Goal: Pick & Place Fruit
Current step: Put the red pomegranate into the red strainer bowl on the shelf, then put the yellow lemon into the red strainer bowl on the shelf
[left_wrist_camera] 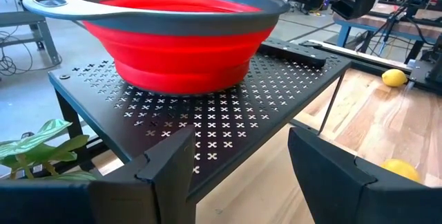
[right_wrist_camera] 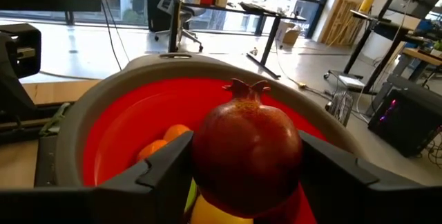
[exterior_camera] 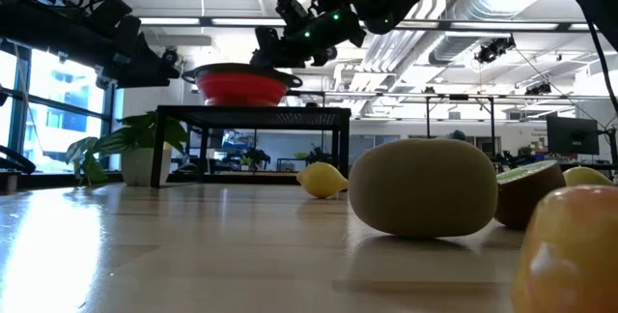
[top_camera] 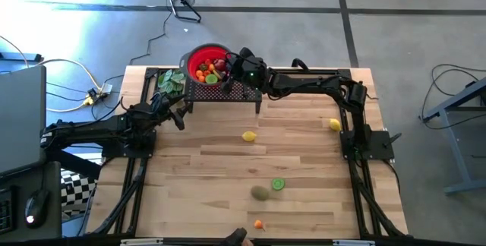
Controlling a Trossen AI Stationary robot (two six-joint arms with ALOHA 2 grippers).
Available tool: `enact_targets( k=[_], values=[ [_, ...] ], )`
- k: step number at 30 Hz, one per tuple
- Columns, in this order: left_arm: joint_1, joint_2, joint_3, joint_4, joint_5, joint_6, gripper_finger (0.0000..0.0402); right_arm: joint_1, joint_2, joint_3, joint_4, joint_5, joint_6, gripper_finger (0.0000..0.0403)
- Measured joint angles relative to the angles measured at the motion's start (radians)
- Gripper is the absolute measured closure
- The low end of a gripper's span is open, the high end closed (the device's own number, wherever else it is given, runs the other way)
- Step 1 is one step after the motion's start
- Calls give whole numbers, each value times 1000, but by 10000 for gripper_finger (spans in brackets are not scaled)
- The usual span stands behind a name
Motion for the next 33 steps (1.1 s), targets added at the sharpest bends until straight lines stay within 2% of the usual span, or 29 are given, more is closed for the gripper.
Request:
enact_targets(
  k=[3,9,12,15,18,24,33],
  values=[
    [0,0,0,0,0,0,174,0,0,0,0,0,0,162],
    [0,0,0,0,1,0,174,1,0,0,-1,10,12,107],
    [0,0,0,0,1,0,174,11,-3,0,-9,76,-22,87],
    [0,0,0,0,1,0,174,30,-35,0,-49,150,-89,85],
    [0,0,0,0,3,0,174,53,-90,0,-111,191,-133,100],
    [0,0,0,0,3,0,174,99,-226,0,-337,226,-153,159],
    [0,0,0,-7,3,0,174,176,-419,0,-839,220,32,266]
  ],
)
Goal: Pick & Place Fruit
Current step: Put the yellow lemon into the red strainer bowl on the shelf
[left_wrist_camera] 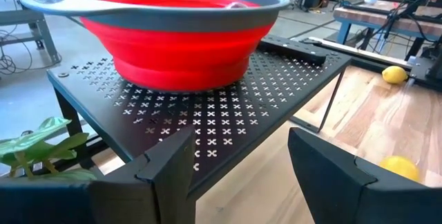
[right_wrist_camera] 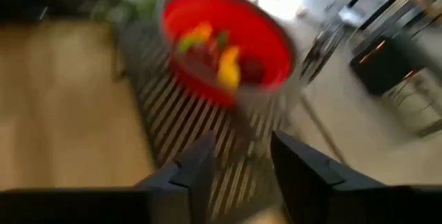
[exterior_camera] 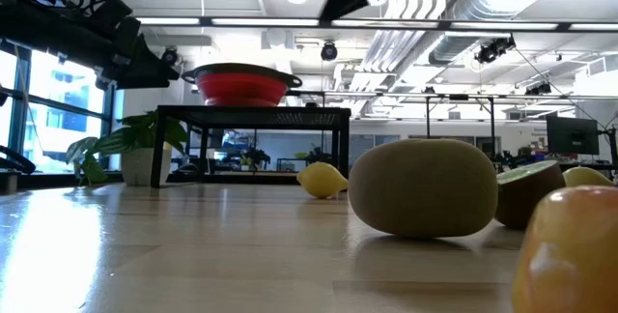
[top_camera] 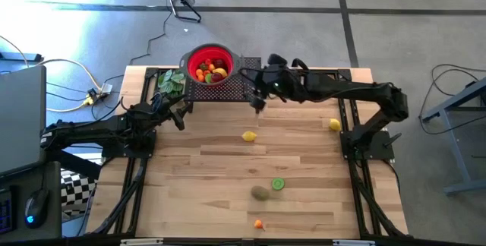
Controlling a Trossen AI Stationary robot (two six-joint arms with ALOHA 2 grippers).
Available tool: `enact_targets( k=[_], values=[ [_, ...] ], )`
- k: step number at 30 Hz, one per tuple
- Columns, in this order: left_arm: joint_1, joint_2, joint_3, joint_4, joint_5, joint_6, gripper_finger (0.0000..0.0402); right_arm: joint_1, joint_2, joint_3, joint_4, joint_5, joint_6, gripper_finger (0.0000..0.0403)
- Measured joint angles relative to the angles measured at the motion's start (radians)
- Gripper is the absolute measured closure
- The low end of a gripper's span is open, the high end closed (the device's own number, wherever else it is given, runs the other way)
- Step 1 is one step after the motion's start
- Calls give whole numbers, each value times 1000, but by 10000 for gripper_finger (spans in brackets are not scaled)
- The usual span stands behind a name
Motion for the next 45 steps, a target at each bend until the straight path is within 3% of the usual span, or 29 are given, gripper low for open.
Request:
enact_targets(
  k=[6,10,13,19,26,35,42,45],
  values=[
    [0,0,0,-1,0,0,174,41,-49,0,-226,-117,56,323],
    [0,0,0,-6,0,0,174,60,-49,-1,-274,-255,61,346],
    [0,0,0,-12,-1,0,174,76,-49,-1,-299,-294,73,358],
    [0,0,0,-24,-1,0,174,94,-49,-1,-503,-173,243,383],
    [0,0,0,-24,-3,0,174,90,-49,-1,-826,-63,608,399],
    [0,0,0,-24,-3,0,174,91,-48,-19,-1035,-59,975,399],
    [0,0,0,-23,-3,0,174,90,-48,-155,-1082,-78,1100,399],
    [0,0,0,-23,-2,0,174,77,-46,-238,-1079,-158,1151,400]
  ],
)
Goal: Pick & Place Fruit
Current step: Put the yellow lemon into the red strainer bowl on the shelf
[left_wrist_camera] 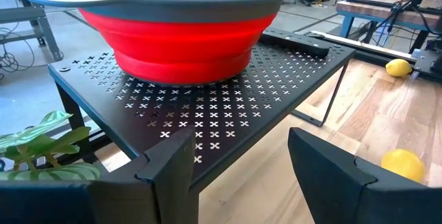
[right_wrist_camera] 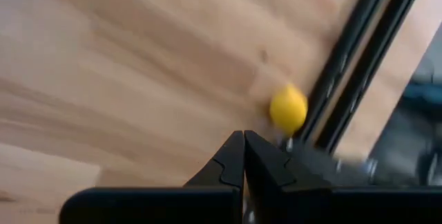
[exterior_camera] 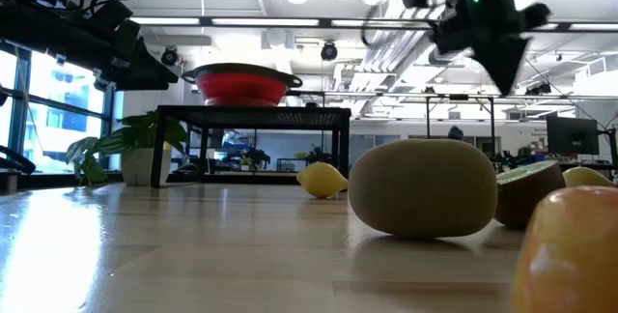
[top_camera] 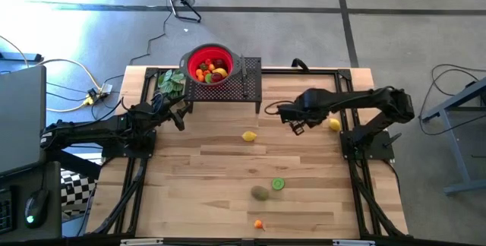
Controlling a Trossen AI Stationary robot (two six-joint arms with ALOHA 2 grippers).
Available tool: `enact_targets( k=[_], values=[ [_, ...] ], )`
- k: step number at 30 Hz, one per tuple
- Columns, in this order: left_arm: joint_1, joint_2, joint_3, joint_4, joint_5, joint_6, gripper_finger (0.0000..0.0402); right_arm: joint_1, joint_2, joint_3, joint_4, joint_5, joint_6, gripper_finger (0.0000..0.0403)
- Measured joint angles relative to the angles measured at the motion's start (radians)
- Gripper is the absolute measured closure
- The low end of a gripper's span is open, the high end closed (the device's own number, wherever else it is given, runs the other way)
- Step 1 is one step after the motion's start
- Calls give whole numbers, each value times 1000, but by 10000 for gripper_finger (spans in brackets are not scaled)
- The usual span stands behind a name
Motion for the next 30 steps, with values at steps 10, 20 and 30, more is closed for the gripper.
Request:
enact_targets(
  k=[10,20,30],
  values=[
    [0,0,0,0,0,28,174,-71,-3,-247,0,-157,53,399],
    [0,0,0,0,1,30,174,-165,-153,-350,204,-131,-87,400],
    [0,0,0,-1,1,30,174,-299,-393,-480,196,-140,-115,400]
  ],
)
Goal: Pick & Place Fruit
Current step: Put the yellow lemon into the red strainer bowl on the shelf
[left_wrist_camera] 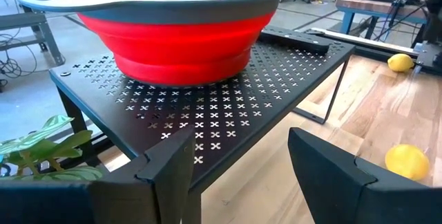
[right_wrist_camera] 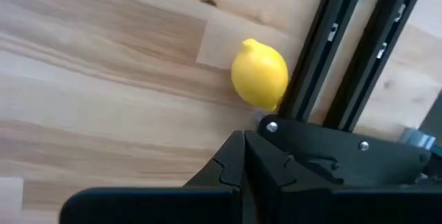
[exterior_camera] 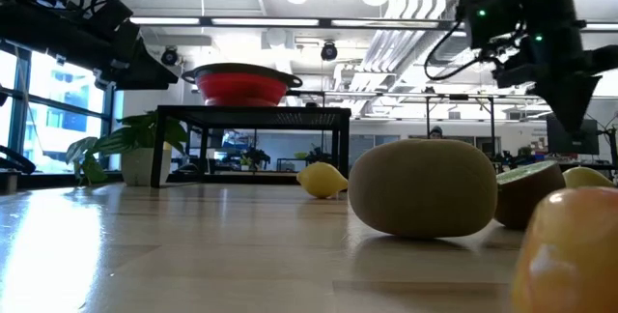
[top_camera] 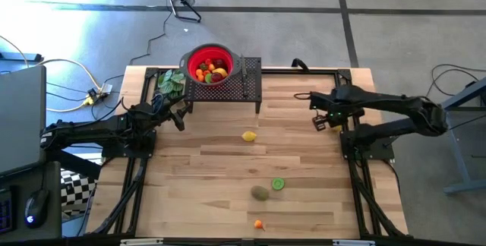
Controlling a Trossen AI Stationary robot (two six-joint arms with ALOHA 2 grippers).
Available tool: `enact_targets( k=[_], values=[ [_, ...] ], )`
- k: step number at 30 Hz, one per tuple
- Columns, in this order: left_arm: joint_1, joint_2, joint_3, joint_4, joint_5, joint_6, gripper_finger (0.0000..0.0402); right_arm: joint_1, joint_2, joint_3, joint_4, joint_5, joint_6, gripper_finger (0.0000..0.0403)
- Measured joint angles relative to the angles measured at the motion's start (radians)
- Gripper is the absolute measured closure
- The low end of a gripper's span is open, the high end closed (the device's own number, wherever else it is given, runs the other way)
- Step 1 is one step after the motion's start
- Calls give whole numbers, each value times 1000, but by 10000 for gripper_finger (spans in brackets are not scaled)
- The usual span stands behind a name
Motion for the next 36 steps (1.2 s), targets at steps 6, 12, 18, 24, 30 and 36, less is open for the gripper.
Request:
enact_targets(
  k=[6,12,18,24,30,36],
  values=[
    [0,0,0,0,0,4,174,-27,-46,-46,3,16,-74,398],
    [0,0,0,-1,0,4,174,-27,-36,-47,25,35,-126,390],
    [0,0,0,-1,0,4,174,-29,-19,-47,26,76,-116,301],
    [0,0,0,-1,0,4,174,-32,14,-47,41,123,-56,175],
    [0,0,0,-2,0,4,174,-69,55,-70,55,93,-134,126],
    [0,0,0,-10,0,3,174,-126,74,-123,95,92,-215,132]
  ],
)
